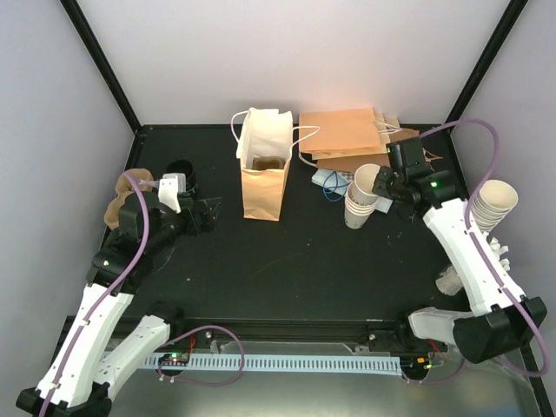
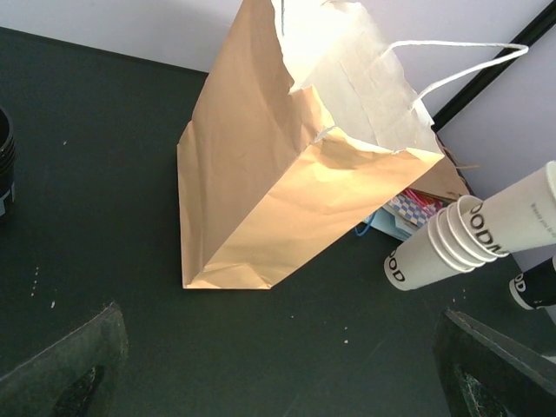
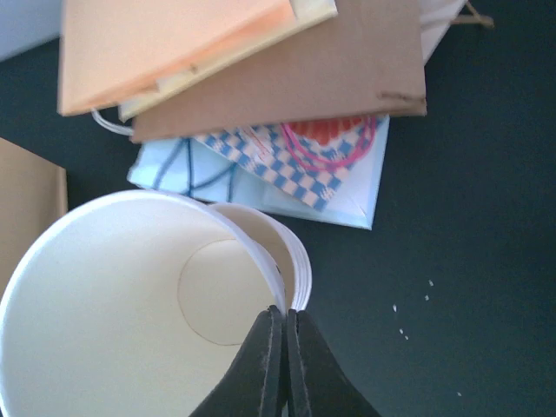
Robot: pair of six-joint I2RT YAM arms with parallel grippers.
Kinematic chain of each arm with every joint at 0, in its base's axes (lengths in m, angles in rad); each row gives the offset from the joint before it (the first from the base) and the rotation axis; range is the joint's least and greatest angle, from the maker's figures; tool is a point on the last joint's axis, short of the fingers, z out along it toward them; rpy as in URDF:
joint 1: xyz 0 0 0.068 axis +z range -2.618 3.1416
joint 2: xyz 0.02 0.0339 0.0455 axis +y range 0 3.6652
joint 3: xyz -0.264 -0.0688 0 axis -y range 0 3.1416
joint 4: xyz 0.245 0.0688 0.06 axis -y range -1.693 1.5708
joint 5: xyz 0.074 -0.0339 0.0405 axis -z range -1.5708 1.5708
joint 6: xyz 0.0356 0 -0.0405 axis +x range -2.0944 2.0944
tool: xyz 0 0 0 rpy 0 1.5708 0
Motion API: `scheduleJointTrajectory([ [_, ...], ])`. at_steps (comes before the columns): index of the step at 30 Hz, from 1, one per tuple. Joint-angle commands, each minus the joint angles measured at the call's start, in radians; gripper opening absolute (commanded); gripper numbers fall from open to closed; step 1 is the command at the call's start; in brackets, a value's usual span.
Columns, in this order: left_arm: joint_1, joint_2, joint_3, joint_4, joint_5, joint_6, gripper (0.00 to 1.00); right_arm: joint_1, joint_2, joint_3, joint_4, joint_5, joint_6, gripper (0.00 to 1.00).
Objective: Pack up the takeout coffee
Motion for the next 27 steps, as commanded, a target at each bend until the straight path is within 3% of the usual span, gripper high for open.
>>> scheduleJointTrajectory([
  [1,0.003,-0.008,0.055,-0.028,0.008,0.017,0.99,-0.005,-0.022,0.171,-0.06,0.023,-0.031,0.01],
  [3,0.003,-0.01,0.059,-0.034,0.005,0.018,0.99,-0.006,-0.02,0.26,-0.11,-0.015,-0.057,0.01],
  [6,0.003,-0.014,0.061,-0.036,0.002,0.023,0.99,-0.005,-0.068,0.307,-0.089,-0.229,-0.154,0.01],
  [10,0.003,-0.014,0.059,-0.035,-0.002,0.026,0.99,-0.003,-0.167,0.19,0.025,-0.628,-0.256,0.01],
  [12,0.003,-0.011,0.057,-0.036,-0.003,0.029,0.99,0.024,-0.178,0.134,0.006,-0.699,-0.271,0.01],
  [16,0.003,-0.006,0.042,-0.032,-0.005,0.037,0.99,0.174,-0.181,-0.004,-0.014,-0.6,-0.27,0.01],
  [20,0.003,0.005,0.034,-0.04,-0.026,0.039,0.99,0.407,-0.212,-0.204,0.085,-0.342,-0.205,0.01],
  [27,0.003,0.055,0.037,-0.096,-0.085,-0.003,0.99,0.519,-0.165,-0.356,0.18,-0.146,-0.136,0.01],
])
